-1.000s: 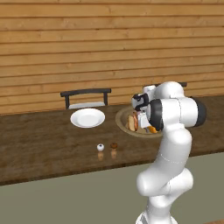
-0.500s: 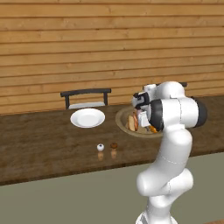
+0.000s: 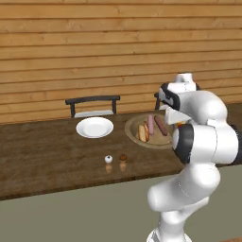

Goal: Place one bun and one sausage from the bowl on each plate.

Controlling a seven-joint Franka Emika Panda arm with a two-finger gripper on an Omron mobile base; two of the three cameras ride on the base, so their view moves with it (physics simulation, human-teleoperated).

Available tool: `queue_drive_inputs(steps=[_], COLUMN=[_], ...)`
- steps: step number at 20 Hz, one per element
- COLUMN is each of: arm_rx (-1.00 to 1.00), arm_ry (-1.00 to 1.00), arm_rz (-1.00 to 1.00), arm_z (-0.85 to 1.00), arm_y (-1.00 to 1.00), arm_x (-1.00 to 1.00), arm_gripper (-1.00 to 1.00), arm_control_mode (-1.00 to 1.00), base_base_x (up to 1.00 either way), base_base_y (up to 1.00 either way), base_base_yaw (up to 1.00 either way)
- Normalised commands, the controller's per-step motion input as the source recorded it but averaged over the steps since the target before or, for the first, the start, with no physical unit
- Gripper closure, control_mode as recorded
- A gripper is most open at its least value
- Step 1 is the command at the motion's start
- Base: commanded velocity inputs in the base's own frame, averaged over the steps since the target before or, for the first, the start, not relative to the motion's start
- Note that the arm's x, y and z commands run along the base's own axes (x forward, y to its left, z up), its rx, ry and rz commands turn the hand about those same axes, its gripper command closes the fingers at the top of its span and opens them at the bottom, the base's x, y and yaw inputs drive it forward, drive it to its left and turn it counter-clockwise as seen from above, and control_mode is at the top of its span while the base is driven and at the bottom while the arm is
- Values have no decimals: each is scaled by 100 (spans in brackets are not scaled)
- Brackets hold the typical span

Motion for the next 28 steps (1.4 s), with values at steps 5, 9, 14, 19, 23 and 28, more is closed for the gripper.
queue_drive_inputs(steps=[5, 9, 14, 19, 23, 28], arm_rx=[26, 26, 4, 0, 0, 7], arm_ry=[-18, 0, 18, 27, 11, 0], arm_rz=[0, 0, 0, 0, 0, 2], arm_z=[38, 3, -7, -64, -56, -8], arm_y=[-93, -100, -82, -3, -19, -68], arm_x=[21, 64, 98, 100, 74, -3], arm_gripper=[100, 100, 100, 100, 100, 100], arm_control_mode=[-100, -100, -100, -100, -100, -100], base_base_x=[0, 0, 0, 0, 0, 0], base_base_y=[0, 0, 0, 0, 0, 0], base_base_yaw=[0, 0, 0, 0, 0, 0])
